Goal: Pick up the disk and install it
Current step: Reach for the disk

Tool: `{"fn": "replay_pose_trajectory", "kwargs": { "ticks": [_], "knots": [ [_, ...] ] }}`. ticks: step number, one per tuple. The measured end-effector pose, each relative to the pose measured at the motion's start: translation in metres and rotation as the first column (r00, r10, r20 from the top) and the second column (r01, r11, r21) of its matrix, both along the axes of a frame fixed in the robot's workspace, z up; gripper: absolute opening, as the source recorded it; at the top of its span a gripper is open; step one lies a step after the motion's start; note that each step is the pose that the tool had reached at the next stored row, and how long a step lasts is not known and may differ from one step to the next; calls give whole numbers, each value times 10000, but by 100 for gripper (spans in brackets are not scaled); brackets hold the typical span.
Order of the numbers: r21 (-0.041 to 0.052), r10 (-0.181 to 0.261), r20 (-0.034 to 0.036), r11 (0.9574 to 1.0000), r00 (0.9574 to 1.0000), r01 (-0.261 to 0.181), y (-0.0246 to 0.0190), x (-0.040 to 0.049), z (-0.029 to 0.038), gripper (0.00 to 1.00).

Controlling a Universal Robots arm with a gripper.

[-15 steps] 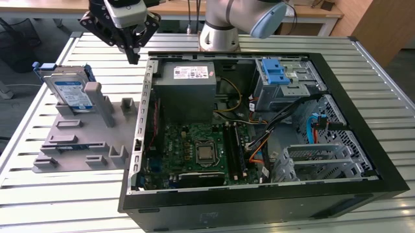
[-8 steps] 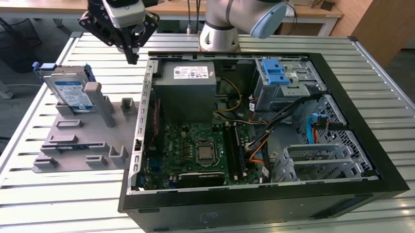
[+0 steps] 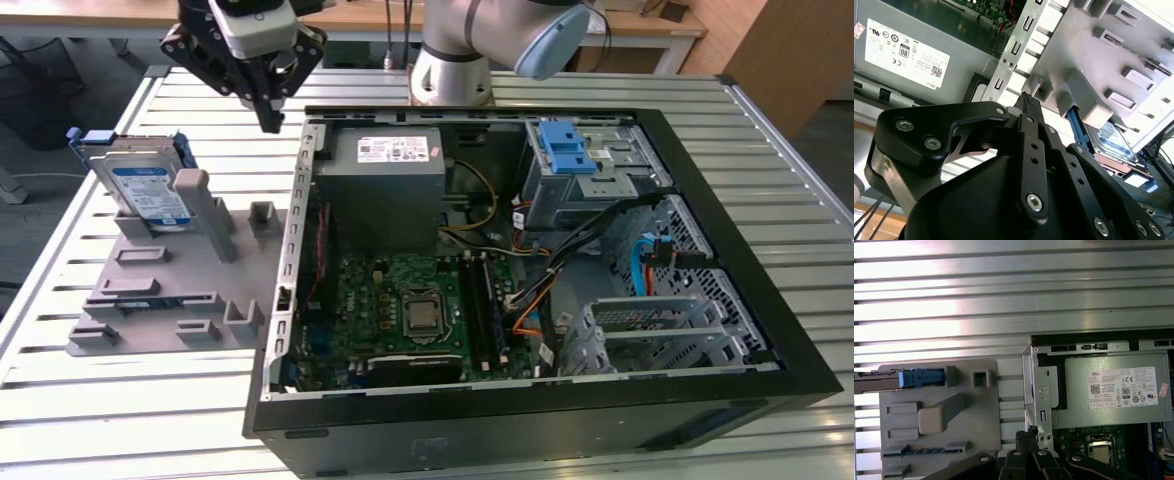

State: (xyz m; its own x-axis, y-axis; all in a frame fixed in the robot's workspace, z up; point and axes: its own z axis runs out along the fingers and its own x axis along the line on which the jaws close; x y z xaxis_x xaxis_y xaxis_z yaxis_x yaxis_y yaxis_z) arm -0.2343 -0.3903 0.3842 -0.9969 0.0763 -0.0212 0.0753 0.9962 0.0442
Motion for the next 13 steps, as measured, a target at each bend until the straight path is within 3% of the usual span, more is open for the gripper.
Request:
{"fn": "replay_pose_trajectory", "kwargs": {
  "ticks": [13],
  "knots": [
    [0, 0, 0, 10000, 10000, 0, 3, -38, -19, 11]
  ]
}}
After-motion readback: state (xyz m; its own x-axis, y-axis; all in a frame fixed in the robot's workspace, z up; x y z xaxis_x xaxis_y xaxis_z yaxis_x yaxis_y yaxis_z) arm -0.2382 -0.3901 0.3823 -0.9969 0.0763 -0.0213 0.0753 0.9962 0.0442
